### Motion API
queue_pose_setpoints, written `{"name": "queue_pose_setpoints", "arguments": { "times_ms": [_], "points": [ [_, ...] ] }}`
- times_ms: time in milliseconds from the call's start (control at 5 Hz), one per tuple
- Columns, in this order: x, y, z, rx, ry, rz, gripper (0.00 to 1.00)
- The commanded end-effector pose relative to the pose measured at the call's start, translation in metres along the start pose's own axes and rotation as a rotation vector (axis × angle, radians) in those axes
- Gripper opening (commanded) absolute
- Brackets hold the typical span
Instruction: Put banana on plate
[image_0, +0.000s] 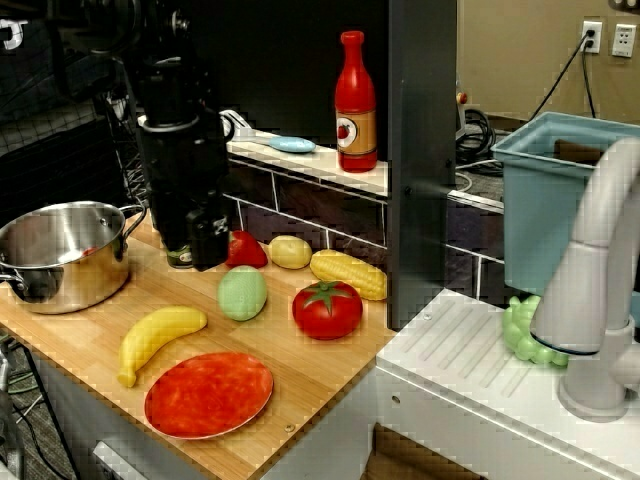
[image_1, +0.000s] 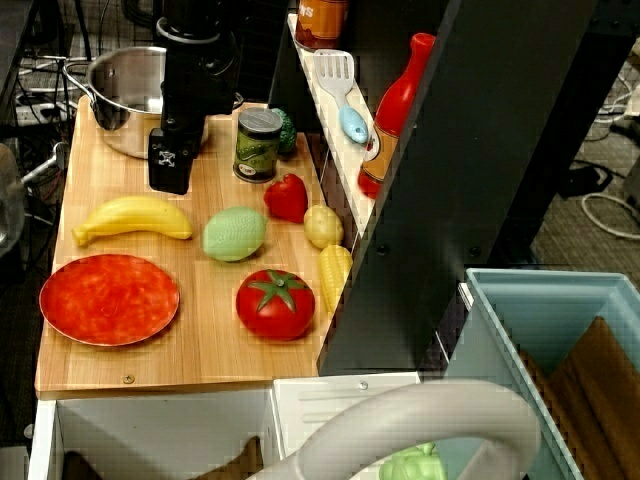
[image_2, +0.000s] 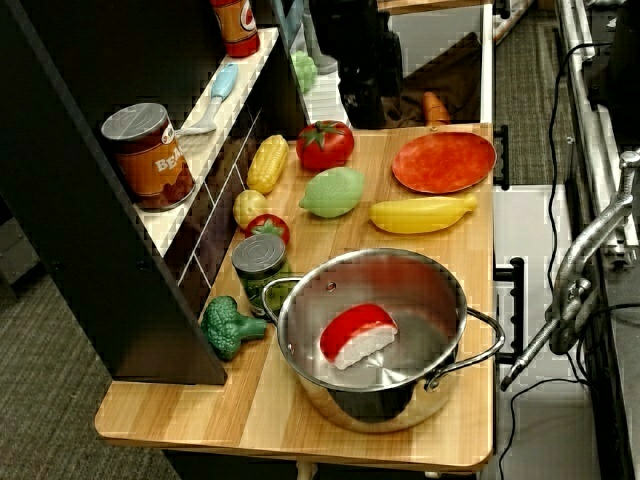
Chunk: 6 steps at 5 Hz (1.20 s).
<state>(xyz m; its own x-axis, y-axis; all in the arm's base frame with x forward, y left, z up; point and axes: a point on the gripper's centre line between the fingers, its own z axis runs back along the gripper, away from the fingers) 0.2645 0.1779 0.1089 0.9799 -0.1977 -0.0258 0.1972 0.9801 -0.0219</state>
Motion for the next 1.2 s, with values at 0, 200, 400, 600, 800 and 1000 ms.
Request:
{"name": "queue_pose_setpoints", "arguments": {
  "times_ms": [0,200,400,600,800,1000],
  "points": [
    [-0.004,0.027,0.007,0.028,-0.02,0.017,1.0],
    [-0.011,0.033,0.006,0.022,-0.031,0.018,1.0],
    [-0.018,0.034,0.005,0.014,-0.033,0.012,1.0],
    [-0.019,0.031,-0.002,0.008,-0.038,0.044,1.0],
    [-0.016,0.028,-0.007,0.009,-0.029,0.102,1.0],
    [-0.012,0.026,-0.01,0.014,-0.011,0.125,1.0]
  ]
}}
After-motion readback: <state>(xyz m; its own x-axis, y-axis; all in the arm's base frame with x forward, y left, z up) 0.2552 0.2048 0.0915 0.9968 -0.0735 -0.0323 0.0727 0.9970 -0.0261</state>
